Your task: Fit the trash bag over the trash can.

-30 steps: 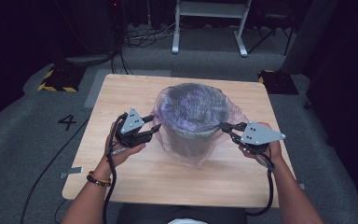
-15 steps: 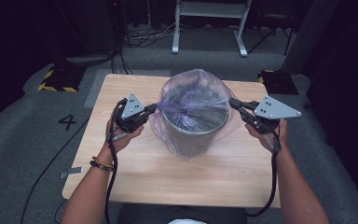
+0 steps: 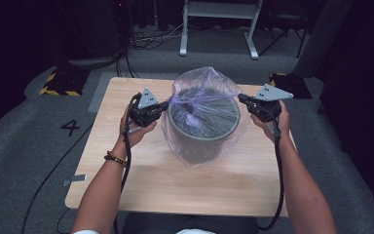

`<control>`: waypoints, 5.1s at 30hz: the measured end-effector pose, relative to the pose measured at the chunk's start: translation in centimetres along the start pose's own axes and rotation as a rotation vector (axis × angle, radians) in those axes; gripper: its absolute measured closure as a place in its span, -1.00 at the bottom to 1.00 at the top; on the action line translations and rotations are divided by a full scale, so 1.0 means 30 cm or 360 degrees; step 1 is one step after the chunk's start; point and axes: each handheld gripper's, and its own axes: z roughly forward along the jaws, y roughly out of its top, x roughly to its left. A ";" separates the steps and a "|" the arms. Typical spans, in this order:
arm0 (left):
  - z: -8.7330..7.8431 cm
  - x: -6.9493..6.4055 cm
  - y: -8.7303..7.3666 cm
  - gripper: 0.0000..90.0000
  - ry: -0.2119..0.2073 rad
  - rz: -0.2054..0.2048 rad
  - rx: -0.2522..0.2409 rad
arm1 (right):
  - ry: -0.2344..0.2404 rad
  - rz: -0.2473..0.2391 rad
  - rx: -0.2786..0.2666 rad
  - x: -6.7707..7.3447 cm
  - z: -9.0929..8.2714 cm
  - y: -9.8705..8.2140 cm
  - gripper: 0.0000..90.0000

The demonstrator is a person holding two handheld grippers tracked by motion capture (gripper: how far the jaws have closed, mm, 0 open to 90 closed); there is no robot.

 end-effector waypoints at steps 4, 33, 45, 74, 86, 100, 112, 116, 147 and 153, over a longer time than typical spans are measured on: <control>0.030 0.003 -0.010 0.98 -0.0033 -0.0011 0.0034 | 0.0046 0.0065 0.0037 -0.010 0.034 -0.036 1.00; -0.183 -0.179 -0.183 -0.61 -0.0348 -0.0055 -0.0081 | 0.0308 0.0214 -0.0039 0.049 -0.102 -0.190 1.00; -0.043 -0.343 -0.191 0.35 -0.0329 0.0129 0.0225 | 0.0418 0.0199 -0.0090 0.110 -0.165 -0.200 1.00; -0.019 -0.283 -0.241 1.00 -0.0299 0.0230 0.0361 | 0.0283 0.0070 0.0127 0.062 -0.027 0.065 0.25; -0.028 -0.246 -0.275 1.00 -0.0307 0.0236 0.0429 | 0.0162 0.0121 0.0021 0.008 -0.046 0.048 1.00; -0.052 -0.200 -0.337 1.00 -0.0374 0.0247 0.0510 | -0.0049 0.0393 0.0084 -0.114 0.065 -0.024 1.00; -0.185 -0.128 -0.268 -0.60 -0.0418 -0.0211 -0.0028 | 0.0106 0.0372 0.0092 -0.081 0.047 -0.076 1.00; -0.158 -0.135 -0.235 -0.65 -0.0491 -0.0293 -0.0061 | 0.0118 0.0374 0.0008 -0.073 0.005 -0.059 0.47; 0.055 -0.121 -0.216 1.00 -0.0290 0.0050 0.0206 | 0.0166 0.0514 0.0169 -0.119 0.158 -0.154 1.00; 0.056 -0.125 -0.213 1.00 -0.0306 0.0058 0.0197 | 0.0300 0.0528 0.0155 -0.073 0.169 -0.193 1.00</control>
